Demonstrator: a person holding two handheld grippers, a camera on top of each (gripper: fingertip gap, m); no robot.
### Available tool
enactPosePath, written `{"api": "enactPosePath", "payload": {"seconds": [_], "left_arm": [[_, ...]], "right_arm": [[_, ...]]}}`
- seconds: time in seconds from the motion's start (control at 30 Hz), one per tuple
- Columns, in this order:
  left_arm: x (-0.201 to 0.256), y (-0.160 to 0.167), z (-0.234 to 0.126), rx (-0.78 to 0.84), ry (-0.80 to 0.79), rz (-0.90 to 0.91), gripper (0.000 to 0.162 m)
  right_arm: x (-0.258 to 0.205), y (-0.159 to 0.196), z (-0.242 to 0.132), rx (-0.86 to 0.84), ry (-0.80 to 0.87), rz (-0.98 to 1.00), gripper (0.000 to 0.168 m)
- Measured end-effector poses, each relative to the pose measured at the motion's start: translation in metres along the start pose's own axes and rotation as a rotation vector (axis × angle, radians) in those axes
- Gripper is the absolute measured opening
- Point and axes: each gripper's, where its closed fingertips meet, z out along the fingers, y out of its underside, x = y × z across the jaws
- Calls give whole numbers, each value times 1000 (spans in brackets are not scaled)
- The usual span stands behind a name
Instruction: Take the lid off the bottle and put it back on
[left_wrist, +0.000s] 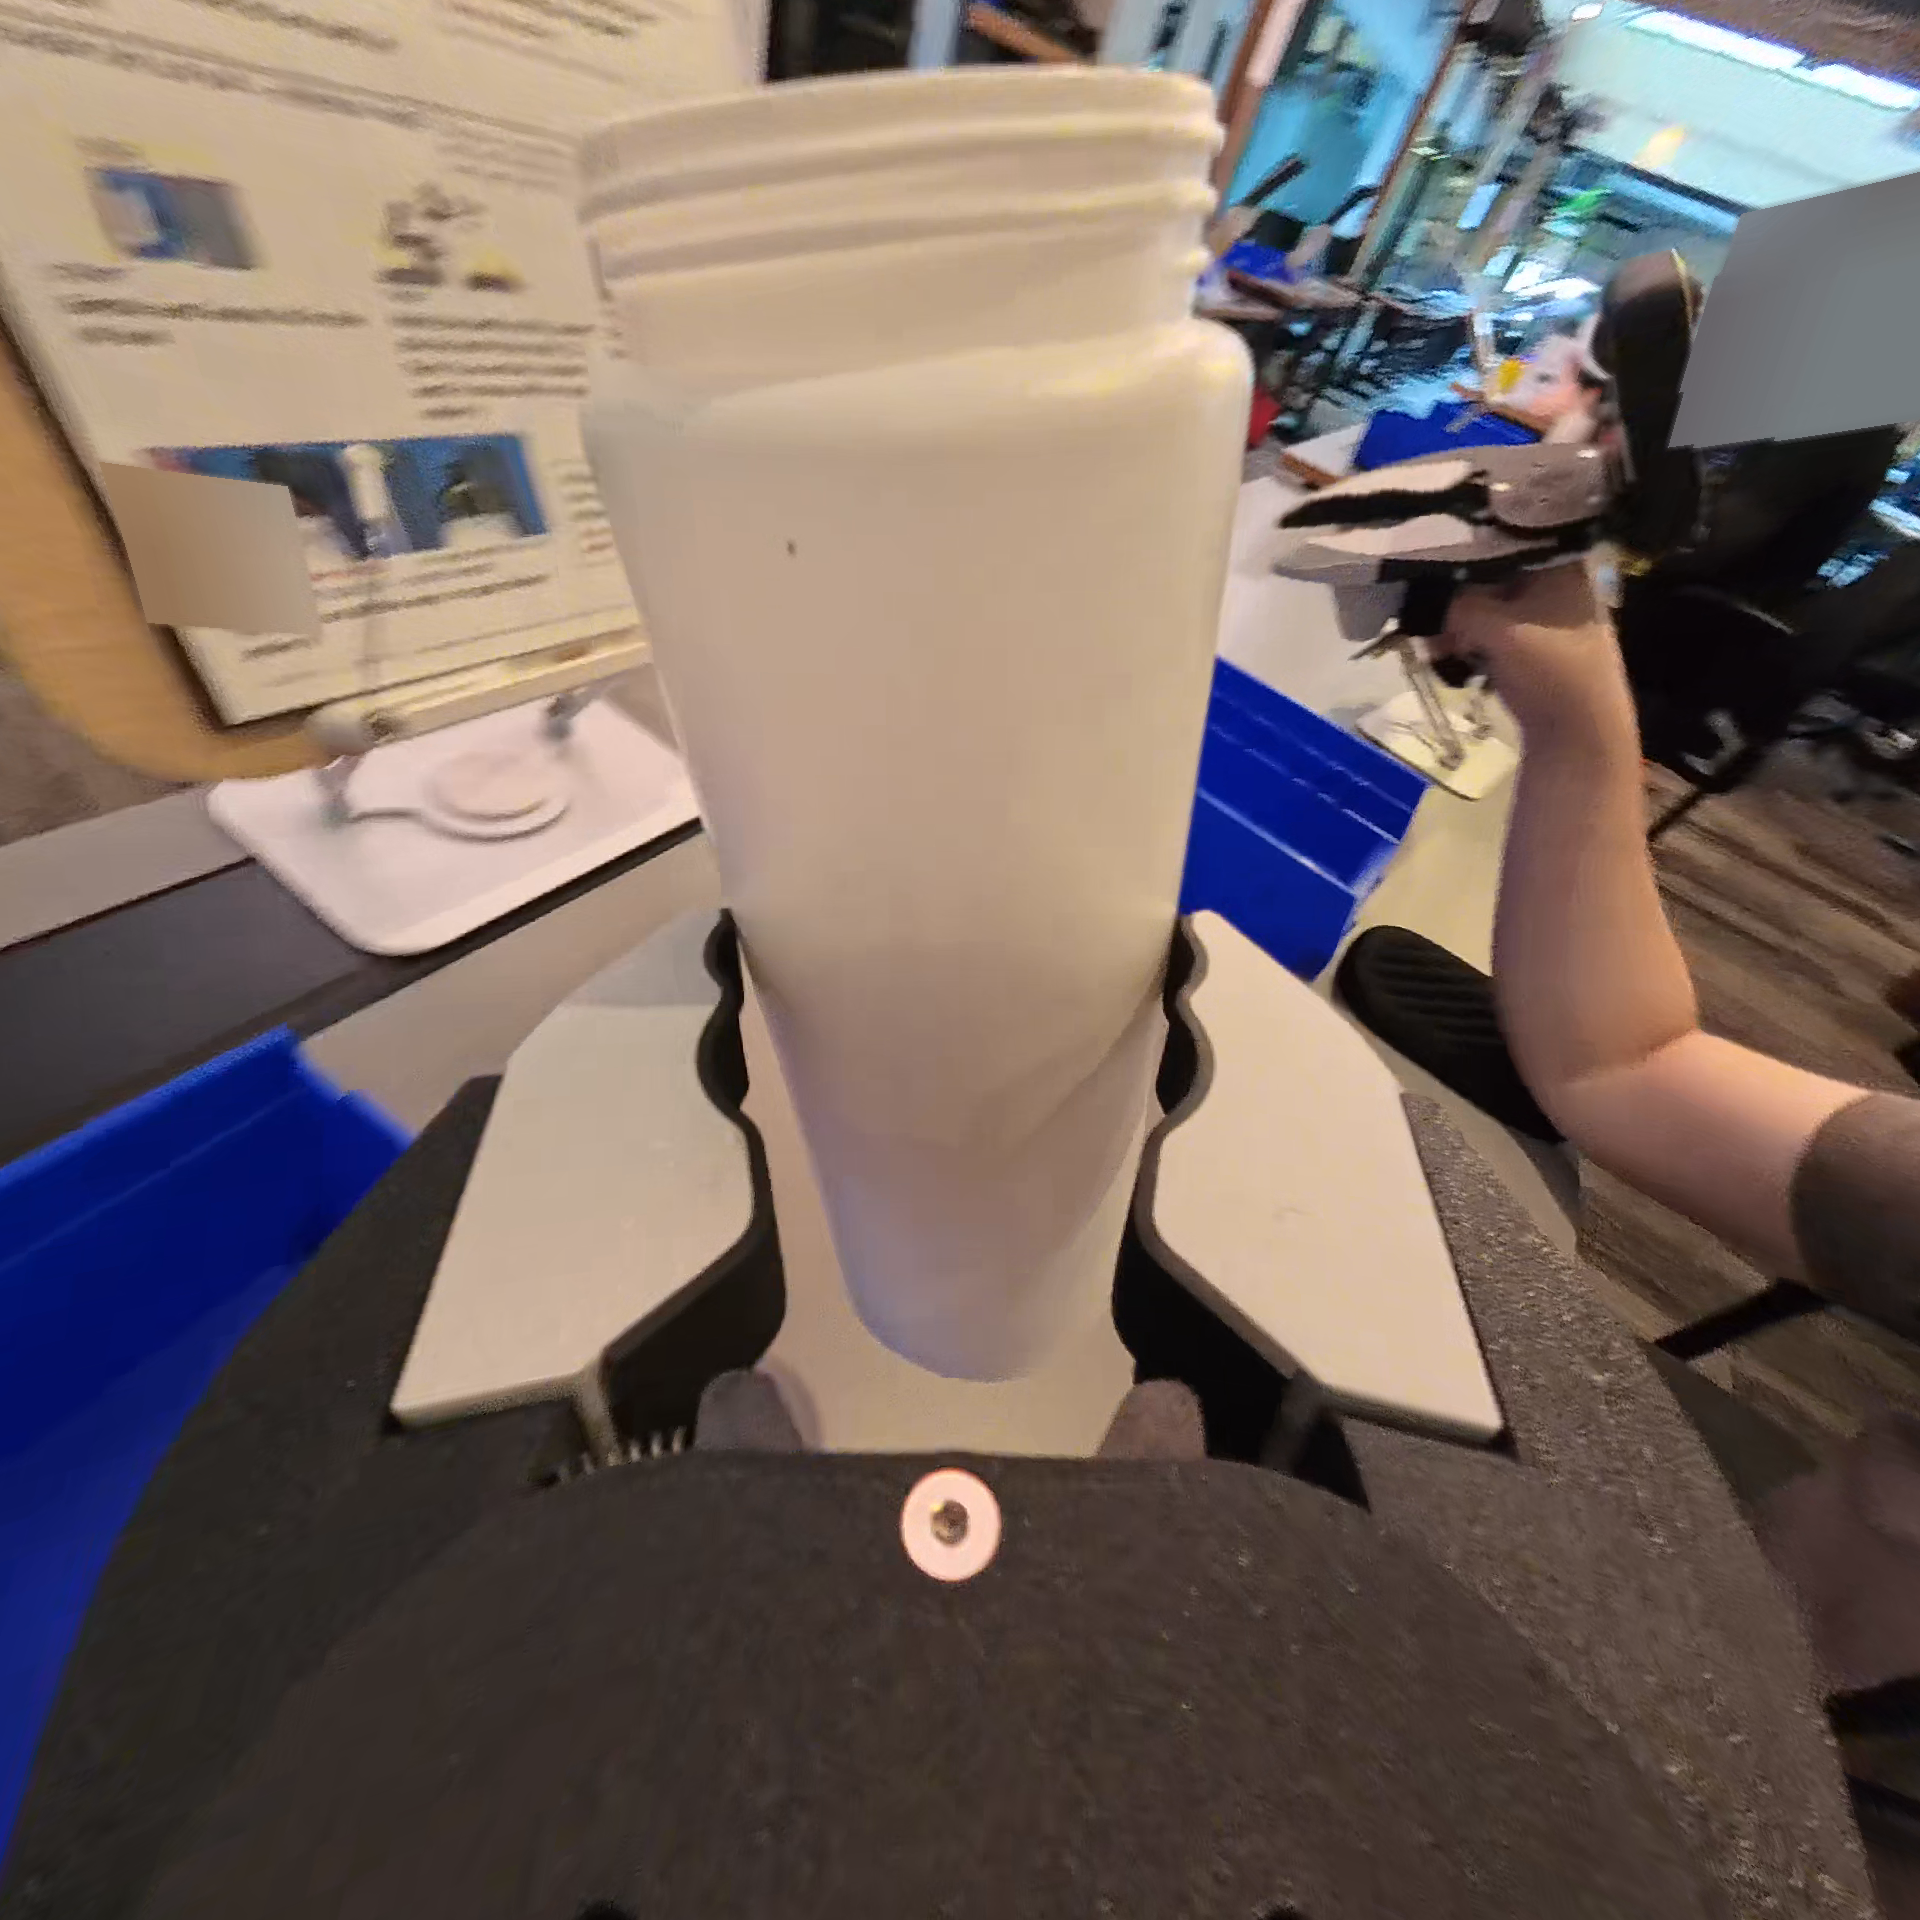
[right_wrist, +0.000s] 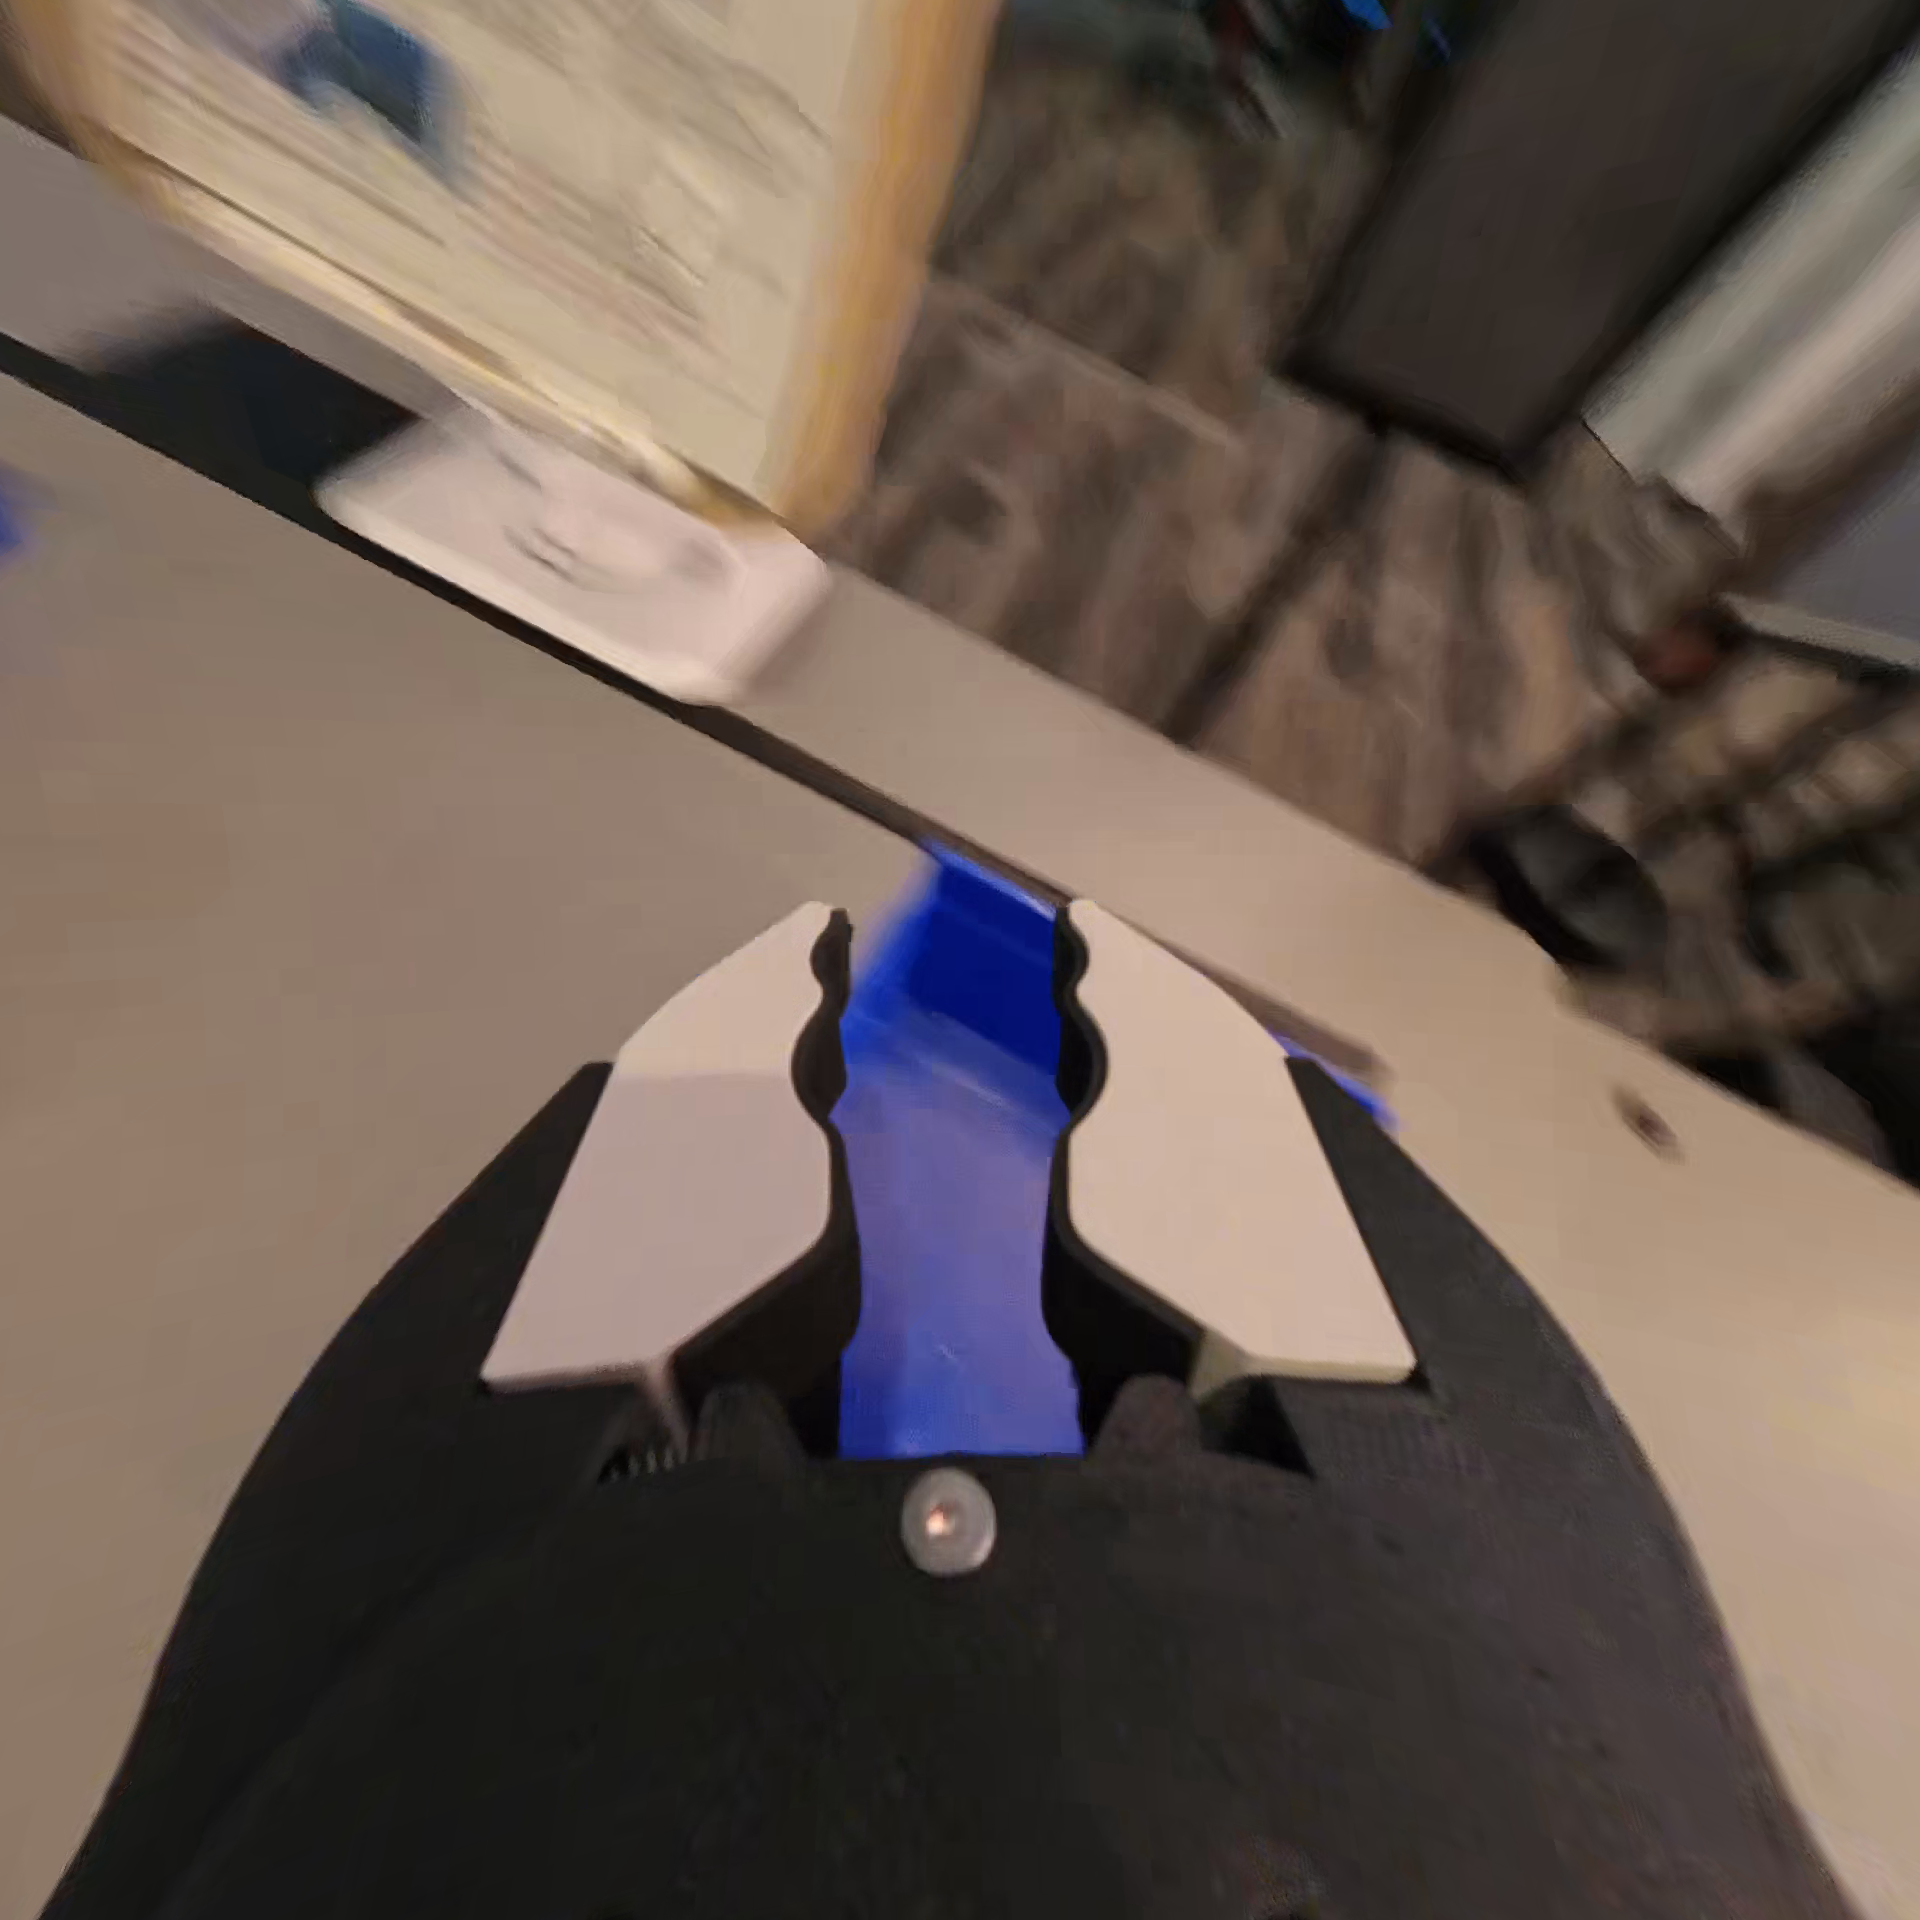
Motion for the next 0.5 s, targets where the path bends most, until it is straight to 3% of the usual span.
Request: {"api": "enactPosePath", "payload": {"seconds": [0.03, 0.1, 0.2, 0.37, 0.5], "left_arm": [[9, 0, 9, 11, 34, 22, 78], [30, 3, 29, 17, 111, 55, 78], [61, 18, 61, -17, 239, 61, 78], [98, 62, 105, -157, 363, 89, 78], [109, 83, 123, -196, 383, 163, 78]], "right_arm": [[-35, -20, 0, 107, -138, 1, 39], [-111, -53, -11, 314, -466, 20, 56], [-191, -71, -24, 510, -818, 107, 76], [-233, -66, -16, 489, -1073, 319, 90], [-243, -47, -1, 354, -1097, 294, 90]]}}
